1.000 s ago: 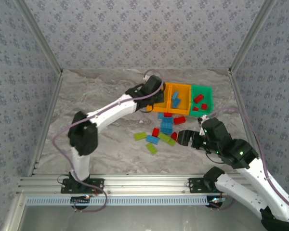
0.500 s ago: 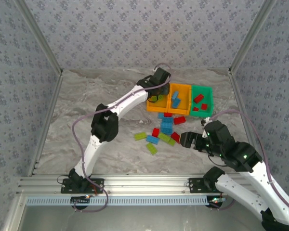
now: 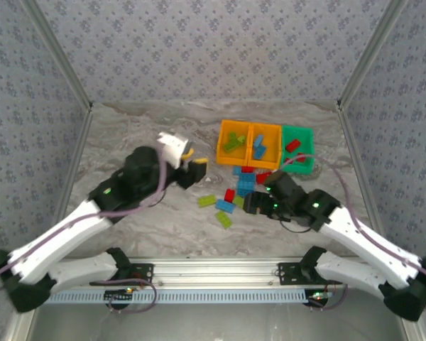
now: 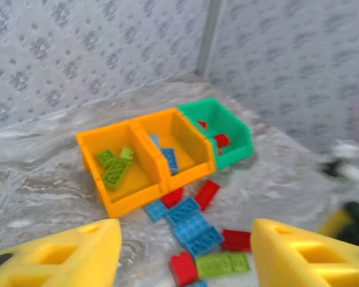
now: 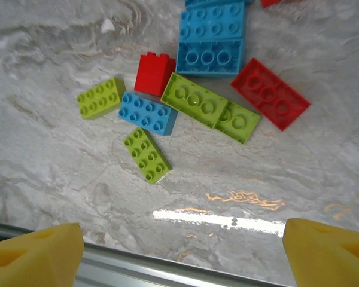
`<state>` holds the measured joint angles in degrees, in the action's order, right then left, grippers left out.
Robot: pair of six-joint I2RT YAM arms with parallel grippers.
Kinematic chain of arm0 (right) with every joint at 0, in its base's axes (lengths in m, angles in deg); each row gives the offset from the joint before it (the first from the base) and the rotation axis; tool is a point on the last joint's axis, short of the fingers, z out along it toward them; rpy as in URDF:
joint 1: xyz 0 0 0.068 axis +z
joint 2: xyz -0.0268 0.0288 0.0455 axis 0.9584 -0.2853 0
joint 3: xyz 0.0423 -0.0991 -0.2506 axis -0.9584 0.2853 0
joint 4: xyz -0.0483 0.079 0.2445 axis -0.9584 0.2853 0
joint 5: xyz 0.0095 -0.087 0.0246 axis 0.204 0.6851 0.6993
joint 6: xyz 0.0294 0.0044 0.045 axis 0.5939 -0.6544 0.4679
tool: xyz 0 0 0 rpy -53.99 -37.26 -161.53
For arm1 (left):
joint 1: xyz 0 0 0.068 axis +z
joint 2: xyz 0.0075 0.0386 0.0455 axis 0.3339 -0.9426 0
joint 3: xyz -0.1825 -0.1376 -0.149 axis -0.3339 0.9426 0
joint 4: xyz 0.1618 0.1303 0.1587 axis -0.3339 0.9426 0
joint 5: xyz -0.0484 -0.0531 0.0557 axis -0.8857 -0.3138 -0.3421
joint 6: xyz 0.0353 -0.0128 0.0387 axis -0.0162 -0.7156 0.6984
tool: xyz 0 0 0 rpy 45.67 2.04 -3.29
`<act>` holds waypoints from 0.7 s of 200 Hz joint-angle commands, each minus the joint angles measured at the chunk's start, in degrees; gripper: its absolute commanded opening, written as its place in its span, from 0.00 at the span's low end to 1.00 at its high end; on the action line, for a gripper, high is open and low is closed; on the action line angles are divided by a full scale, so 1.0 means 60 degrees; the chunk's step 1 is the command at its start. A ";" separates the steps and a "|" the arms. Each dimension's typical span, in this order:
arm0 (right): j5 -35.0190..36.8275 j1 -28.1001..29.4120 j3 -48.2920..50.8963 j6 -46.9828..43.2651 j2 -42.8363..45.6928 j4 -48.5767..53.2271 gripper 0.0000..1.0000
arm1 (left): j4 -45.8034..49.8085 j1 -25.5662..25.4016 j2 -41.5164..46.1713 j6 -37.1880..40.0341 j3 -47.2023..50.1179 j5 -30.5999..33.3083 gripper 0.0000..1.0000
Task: Sort the legos into containers by color
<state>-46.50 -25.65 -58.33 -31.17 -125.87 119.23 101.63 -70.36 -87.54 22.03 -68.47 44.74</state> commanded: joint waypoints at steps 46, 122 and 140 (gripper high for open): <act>0.0537 0.1199 -0.0571 0.1912 -0.4056 -0.2495 0.99 | 0.4342 -0.0142 0.4235 0.3609 0.2019 -0.0853 0.87; 0.1114 0.1384 -0.2184 0.1495 -0.7085 -0.2117 0.99 | 0.3723 -0.0140 0.5003 0.3980 0.2939 -0.0446 0.96; 0.1273 0.1455 -0.2241 0.1543 -0.7321 -0.1867 1.00 | 0.3382 -0.0138 0.5136 0.3956 0.3076 -0.0440 0.97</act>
<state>-42.08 -17.81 -70.40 -21.88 -167.88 104.59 124.17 -71.01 -58.01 44.50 -50.92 41.42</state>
